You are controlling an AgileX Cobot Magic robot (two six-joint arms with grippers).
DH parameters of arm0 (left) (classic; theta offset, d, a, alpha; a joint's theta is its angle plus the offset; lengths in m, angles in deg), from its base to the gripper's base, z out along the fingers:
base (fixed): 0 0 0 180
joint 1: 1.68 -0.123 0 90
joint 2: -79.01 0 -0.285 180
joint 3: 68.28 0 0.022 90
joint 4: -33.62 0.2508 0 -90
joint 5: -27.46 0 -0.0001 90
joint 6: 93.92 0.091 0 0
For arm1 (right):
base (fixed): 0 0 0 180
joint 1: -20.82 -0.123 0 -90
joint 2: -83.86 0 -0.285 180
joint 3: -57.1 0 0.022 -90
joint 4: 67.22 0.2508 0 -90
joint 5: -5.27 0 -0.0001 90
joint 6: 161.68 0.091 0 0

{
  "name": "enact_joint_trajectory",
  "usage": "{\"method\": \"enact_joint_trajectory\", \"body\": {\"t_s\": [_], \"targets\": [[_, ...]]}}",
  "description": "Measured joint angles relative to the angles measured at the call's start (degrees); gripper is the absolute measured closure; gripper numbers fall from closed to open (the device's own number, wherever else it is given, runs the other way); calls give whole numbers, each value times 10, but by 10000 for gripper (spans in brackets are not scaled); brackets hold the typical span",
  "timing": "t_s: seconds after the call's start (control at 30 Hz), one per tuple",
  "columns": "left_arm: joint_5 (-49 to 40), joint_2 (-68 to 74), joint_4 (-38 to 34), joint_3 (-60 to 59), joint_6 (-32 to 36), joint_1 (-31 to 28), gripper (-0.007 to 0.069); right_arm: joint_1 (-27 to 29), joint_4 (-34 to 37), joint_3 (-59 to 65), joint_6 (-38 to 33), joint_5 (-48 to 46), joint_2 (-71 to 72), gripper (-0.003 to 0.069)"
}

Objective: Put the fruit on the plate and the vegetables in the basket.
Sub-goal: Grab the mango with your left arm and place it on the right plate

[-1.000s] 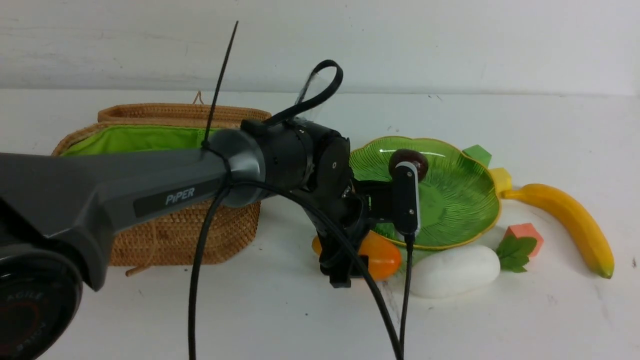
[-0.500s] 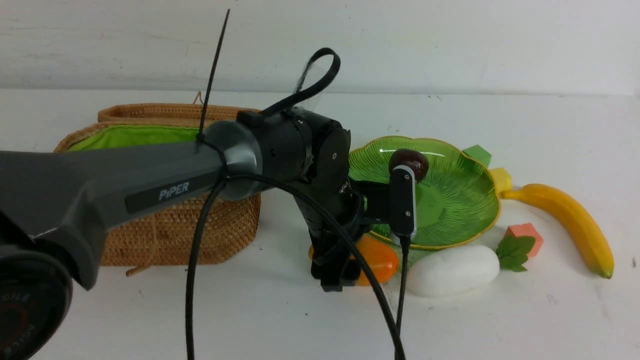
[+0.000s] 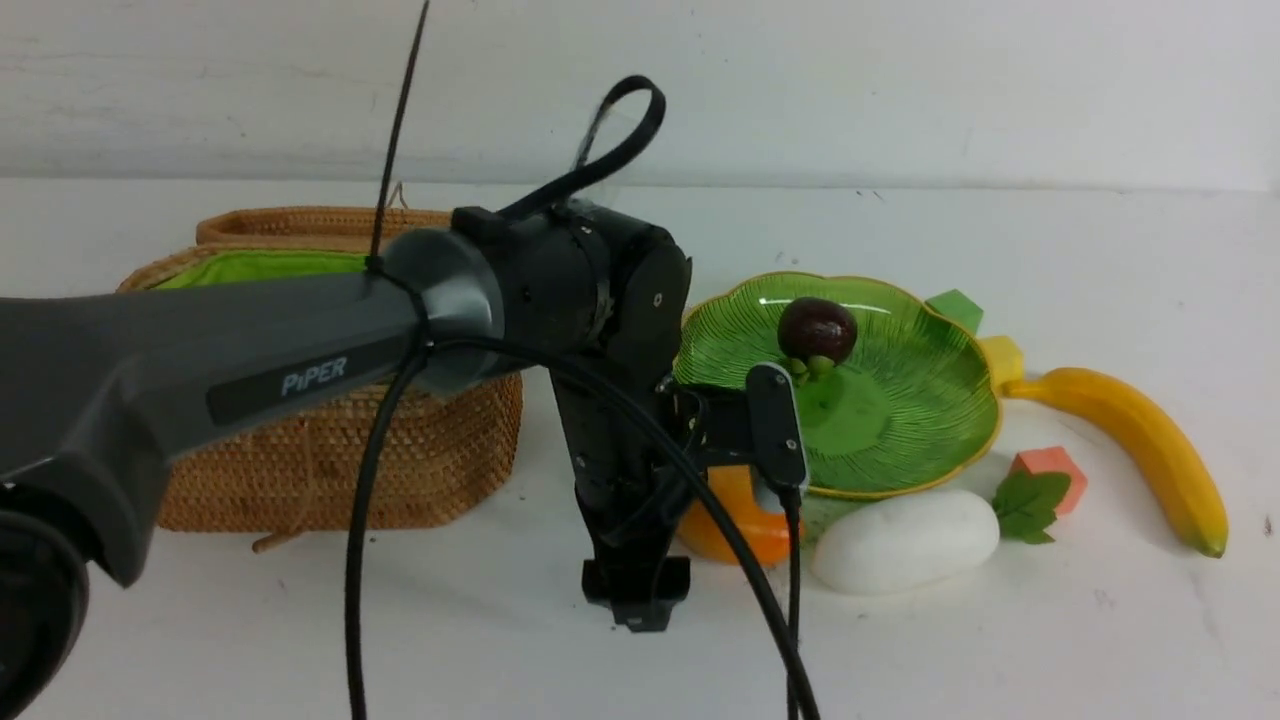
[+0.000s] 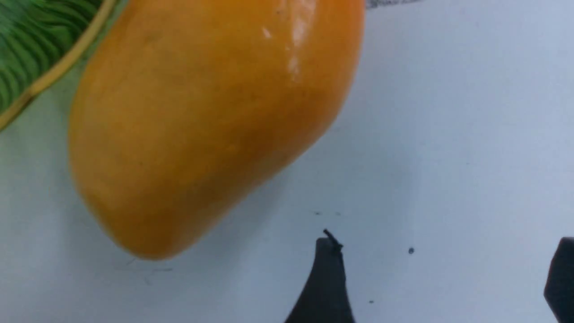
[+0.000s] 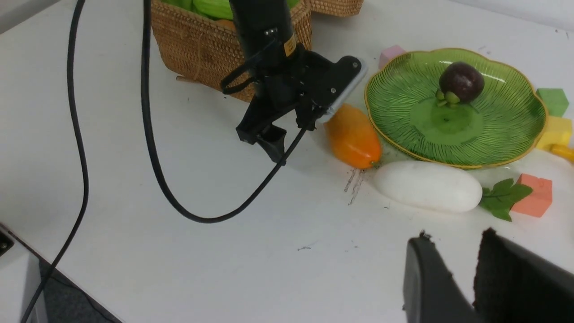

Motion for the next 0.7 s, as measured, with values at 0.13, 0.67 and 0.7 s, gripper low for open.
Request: {"method": "enact_joint_trajectory", "body": {"t_s": [0.13, 0.67, 0.7], "targets": [[-2, -18, 1, 0, -1, 0, 31, 0, -2, 0, 0, 1, 0, 481], [176, 23, 55, 0, 62, -34, 31, 0, -2, 0, -3, 8, 0, 478], [185, 30, 50, 0, 76, -34, 31, 0, -2, 0, -3, 8, 0, 478]]}}
